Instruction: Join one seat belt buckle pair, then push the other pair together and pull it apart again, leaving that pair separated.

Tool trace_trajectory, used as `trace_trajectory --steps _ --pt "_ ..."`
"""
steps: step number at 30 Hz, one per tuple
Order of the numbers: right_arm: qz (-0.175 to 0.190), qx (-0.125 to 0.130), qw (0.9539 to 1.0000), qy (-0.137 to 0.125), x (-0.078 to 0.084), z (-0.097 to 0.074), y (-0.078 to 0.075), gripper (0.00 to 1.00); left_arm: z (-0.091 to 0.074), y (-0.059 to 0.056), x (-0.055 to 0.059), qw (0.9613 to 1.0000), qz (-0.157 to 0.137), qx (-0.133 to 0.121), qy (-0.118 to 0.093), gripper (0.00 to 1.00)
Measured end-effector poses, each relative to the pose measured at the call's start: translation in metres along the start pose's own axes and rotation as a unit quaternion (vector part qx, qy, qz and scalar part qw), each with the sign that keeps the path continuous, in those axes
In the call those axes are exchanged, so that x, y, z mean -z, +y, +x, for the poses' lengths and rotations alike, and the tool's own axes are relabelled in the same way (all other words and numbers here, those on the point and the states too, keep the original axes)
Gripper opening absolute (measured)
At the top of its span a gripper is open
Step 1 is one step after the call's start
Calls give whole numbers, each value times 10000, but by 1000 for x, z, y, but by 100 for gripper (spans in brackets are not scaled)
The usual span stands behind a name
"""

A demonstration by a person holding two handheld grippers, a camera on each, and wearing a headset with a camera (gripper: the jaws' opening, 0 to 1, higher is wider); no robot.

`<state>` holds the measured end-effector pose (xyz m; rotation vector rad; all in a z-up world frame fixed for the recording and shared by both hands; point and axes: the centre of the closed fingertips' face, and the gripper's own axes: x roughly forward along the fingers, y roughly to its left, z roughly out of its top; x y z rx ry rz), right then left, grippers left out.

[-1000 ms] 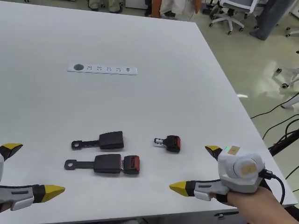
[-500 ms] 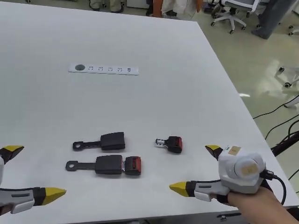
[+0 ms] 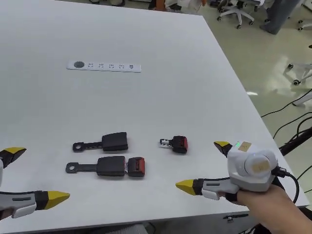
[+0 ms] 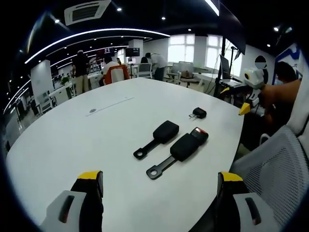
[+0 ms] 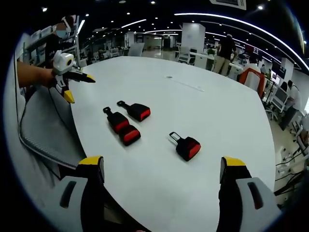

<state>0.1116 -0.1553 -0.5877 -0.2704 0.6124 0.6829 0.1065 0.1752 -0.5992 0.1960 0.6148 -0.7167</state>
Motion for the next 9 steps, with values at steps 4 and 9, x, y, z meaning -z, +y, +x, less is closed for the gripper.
trace_trajectory --steps 4,9 --pt "-54 -22 10000 71 3 2 0 100 -2 6 -1 10000 -25 -88 -22 100" --pt "-54 -55 9999 90 5 6 -1 100 -2 4 -5 9999 -118 -97 -67 100"
